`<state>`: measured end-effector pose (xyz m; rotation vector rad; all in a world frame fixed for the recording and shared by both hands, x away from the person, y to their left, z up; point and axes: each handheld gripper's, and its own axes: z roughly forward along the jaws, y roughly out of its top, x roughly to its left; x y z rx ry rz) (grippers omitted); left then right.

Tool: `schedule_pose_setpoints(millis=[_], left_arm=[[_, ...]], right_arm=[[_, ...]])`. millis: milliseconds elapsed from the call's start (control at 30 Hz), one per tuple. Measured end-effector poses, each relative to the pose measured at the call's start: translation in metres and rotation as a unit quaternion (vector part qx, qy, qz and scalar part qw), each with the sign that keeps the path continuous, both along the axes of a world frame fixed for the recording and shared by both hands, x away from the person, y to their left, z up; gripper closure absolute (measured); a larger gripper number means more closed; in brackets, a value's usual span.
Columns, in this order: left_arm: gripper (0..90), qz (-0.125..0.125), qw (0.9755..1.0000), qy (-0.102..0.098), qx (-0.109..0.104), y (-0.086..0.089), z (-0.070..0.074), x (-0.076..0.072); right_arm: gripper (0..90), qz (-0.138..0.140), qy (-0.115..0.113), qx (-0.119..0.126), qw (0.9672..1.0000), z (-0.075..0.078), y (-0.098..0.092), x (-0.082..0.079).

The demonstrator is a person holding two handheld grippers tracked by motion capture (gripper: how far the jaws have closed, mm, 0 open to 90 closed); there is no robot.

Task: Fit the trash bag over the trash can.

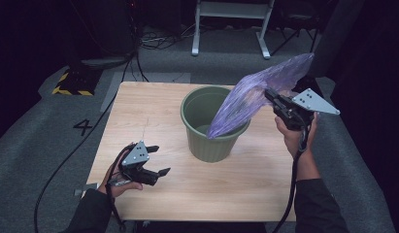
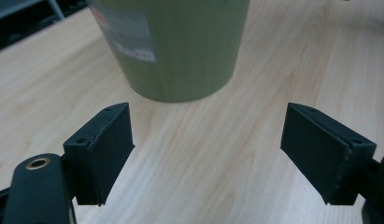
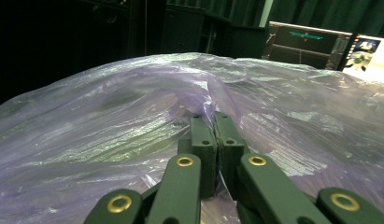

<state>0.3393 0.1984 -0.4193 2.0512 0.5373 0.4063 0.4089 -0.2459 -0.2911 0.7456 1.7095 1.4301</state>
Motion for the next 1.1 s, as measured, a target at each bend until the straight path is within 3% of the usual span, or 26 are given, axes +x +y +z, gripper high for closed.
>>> schedule_pose_setpoints(millis=[200,400,567,633,767,967,1100], left_arm=[[16.4,-0.019,0.9995,0.001,-0.027,-0.004,0.018,0.007],[16.4,-0.030,0.9990,-0.015,-0.028,-0.012,0.033,0.011],[16.4,-0.020,0.9985,-0.021,-0.046,-0.012,0.039,0.017],[16.4,-0.015,0.9984,-0.024,-0.049,-0.014,0.040,0.019],[16.4,-0.011,0.9983,-0.022,-0.053,-0.018,0.042,0.023],[16.4,-0.015,0.9971,-0.035,-0.066,-0.031,0.053,0.026],[16.4,-0.020,0.9970,-0.040,-0.063,-0.043,0.064,0.030]], right_arm=[[89.2,-0.014,0.002,0.000,0.9999,-0.003,-0.001,0.003],[89.2,-0.038,0.005,-0.002,0.9993,-0.005,0.000,0.009],[89.3,-0.055,0.006,-0.005,0.9985,-0.008,-0.001,0.014],[89.2,-0.054,0.013,0.001,0.9985,-0.010,-0.003,0.017],[89.2,-0.051,0.018,-0.010,0.9985,-0.015,0.000,0.016],[89.1,-0.035,0.018,-0.033,0.9987,-0.024,0.010,0.010],[89.1,-0.015,0.021,-0.058,0.9980,-0.031,0.016,0.007]])
